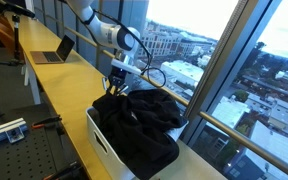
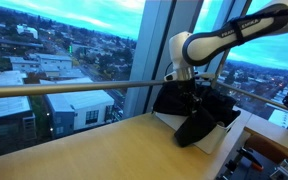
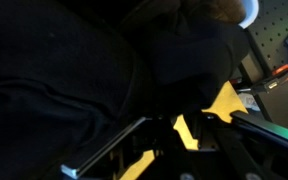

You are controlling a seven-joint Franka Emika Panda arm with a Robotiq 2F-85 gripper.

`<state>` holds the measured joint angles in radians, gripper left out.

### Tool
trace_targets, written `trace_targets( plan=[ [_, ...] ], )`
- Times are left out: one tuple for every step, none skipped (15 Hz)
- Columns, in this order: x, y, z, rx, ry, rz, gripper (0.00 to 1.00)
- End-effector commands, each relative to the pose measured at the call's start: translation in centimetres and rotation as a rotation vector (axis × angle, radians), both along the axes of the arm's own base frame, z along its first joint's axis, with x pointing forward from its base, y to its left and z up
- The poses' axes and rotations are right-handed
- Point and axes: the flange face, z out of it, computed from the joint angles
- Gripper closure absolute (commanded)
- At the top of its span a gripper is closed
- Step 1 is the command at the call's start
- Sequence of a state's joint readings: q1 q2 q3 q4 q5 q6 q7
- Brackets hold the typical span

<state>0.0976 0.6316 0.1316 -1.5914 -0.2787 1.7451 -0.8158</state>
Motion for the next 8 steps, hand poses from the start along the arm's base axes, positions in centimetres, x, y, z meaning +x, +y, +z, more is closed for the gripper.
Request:
trace_targets(
  plan=[
    [0.2,-3.1,9.1,0.055,-0.127,-0.1,1.0],
    [0.4,-4.5,11.5,0.068,-0.157,-0.128,1.0],
    [0.3,-6.0,14.0,0.079,-0.183,-0.151,1.0],
    [0.3,-7.2,16.0,0.087,-0.207,-0.171,1.0],
    [0.2,-7.9,17.4,0.095,-0.225,-0.185,1.0],
    [0.2,-8.0,17.9,0.101,-0.23,-0.191,1.0],
    [0.1,-7.7,17.7,0.103,-0.228,-0.195,0.74],
    [0.1,-6.8,16.9,0.107,-0.219,-0.19,0.72]
  ],
)
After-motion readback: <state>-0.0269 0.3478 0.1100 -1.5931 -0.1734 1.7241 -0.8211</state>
